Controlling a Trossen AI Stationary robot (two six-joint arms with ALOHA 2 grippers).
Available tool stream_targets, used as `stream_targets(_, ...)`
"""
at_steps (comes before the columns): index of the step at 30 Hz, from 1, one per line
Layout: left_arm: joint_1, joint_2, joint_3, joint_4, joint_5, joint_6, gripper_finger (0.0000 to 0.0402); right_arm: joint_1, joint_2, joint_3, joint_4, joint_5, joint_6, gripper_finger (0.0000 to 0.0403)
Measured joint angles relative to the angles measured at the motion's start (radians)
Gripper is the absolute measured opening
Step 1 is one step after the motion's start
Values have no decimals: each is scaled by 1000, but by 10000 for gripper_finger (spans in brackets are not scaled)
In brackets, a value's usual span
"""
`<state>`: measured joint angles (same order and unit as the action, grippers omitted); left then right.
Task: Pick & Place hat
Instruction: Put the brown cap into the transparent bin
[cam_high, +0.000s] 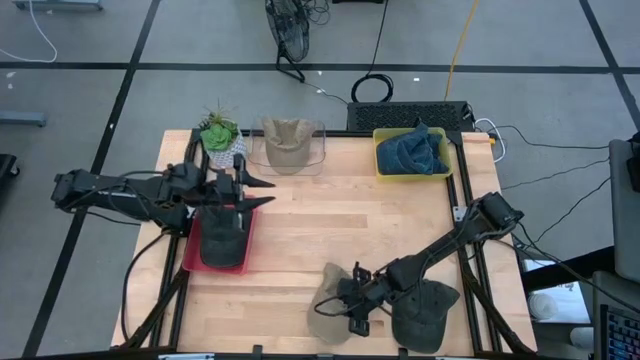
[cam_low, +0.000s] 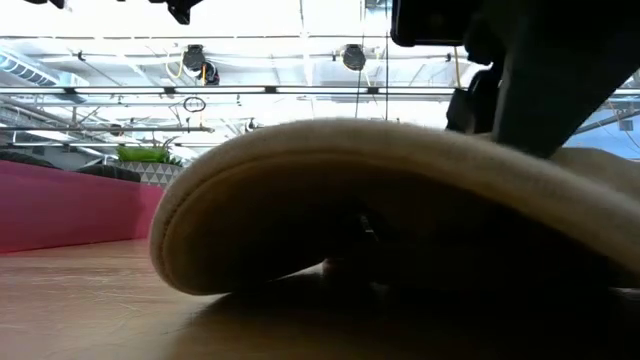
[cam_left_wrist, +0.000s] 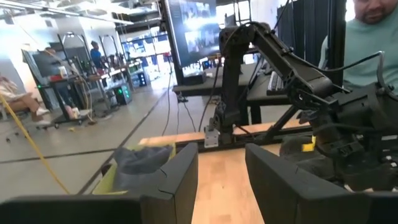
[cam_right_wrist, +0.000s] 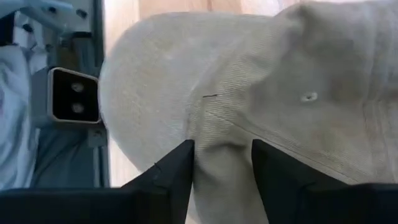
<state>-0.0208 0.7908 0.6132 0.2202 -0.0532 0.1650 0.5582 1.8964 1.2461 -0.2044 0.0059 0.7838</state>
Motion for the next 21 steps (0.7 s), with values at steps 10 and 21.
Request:
stream_targets(10, 0, 25, 0, 18, 0, -9, 147, -15, -21, 1, -56, -11, -88, 57)
stream_targets(21, 0, 25, 0, 15, 0, -90, 147, -94, -79, 0, -152, 121, -360, 3)
